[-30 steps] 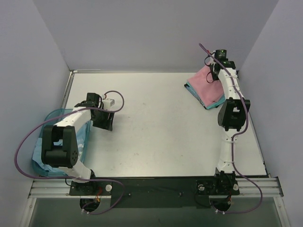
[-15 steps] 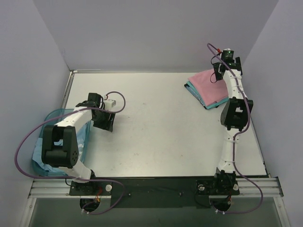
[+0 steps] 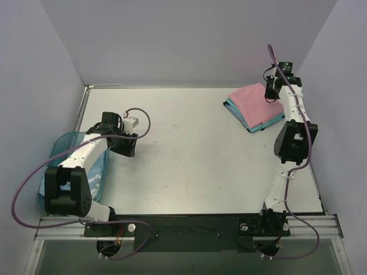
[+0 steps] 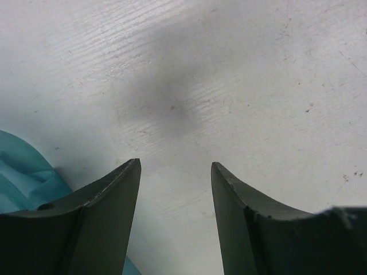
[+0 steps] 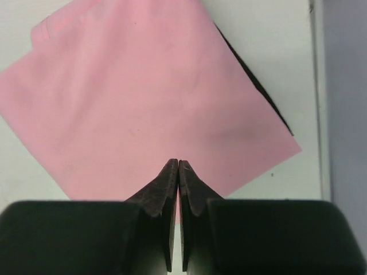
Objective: Fold and stack the t-shirts
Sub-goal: Put the neatly folded tshirt into the corner of the board with the right arm
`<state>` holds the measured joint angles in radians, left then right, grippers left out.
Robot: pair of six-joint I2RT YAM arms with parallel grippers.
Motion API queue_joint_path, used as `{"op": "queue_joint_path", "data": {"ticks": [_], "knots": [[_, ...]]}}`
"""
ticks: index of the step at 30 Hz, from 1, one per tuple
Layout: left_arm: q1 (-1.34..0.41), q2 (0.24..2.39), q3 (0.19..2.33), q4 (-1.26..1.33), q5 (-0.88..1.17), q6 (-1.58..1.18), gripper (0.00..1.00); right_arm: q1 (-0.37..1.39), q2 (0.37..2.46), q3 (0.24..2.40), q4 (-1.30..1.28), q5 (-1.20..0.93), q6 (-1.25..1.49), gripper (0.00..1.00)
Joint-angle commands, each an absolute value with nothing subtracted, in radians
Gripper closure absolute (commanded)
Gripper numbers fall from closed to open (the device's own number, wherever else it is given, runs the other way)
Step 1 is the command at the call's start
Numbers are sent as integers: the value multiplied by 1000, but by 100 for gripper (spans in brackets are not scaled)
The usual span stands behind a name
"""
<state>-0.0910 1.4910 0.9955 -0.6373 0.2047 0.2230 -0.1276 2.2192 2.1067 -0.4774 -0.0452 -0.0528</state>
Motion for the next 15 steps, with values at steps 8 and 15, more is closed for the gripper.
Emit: {"op": "queue_joint_path", "data": {"ticks": [8, 15], "knots": [[-92, 1408, 963, -627, 212, 259, 38, -278, 2428, 2273, -534, -202, 334, 100], [-92, 1396, 986, -647, 219, 271, 38, -268, 2413, 2324, -534, -249, 276, 100]]}}
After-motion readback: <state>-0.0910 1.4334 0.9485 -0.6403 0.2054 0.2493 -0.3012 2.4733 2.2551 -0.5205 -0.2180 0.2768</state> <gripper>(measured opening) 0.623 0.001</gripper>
